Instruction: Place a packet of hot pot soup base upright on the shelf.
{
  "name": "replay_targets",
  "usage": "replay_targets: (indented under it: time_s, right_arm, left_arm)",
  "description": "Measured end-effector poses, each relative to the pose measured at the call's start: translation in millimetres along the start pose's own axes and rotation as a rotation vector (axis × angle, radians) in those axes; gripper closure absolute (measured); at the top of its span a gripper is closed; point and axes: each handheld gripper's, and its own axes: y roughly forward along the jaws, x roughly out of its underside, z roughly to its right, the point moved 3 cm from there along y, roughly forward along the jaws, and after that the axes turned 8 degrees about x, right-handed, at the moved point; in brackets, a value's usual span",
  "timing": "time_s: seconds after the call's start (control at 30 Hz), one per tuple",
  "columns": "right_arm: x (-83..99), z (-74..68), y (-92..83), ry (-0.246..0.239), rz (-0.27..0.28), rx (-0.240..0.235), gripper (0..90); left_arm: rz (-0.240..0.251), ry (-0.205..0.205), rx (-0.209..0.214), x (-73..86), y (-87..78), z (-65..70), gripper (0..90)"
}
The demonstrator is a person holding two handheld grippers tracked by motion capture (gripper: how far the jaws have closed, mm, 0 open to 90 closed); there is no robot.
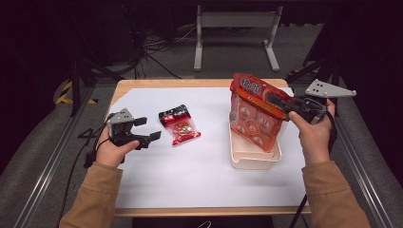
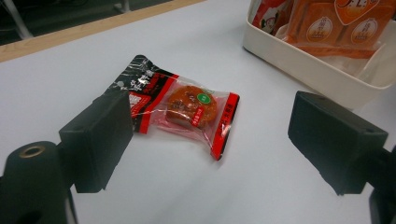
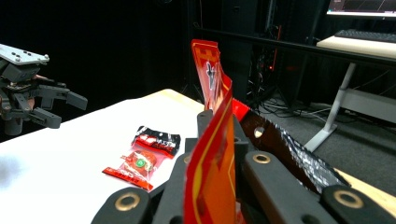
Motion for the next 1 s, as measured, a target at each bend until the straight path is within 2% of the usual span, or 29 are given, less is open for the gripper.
replay_targets:
  time_s: [0.2,0.47,0.63,0.8,1.0]
  right_arm:
    - [3.7,4.2,-2.5,0.002,-0.006,0.001,88.1]
    - [13.3,4.1,-2.1,-0.009,-0.064,-0.006,87.9]
    - [18.7,2.2,1.5,-0.005,-0.082,-0.020,89.4]
    - [29.5,-4.4,11.1,-0.023,-0.154,-0.032,89.6]
    - [37.3,-4.7,13.0,0.008,-0.148,-0.030,89.7]
  left_arm:
    - [-0.009,0.002,0.002,0.7,2.2,0.6,14.6]
    - [-0.015,0.003,0.006,1.3,3.3,0.7,14.4]
    - [-0.014,0.002,0.004,1.9,3.8,0.4,14.4]
    - [-0.017,-0.006,0.004,2.6,4.2,0.4,14.4]
    - [-0.016,-0.010,0.005,3.3,4.6,-0.2,14.4]
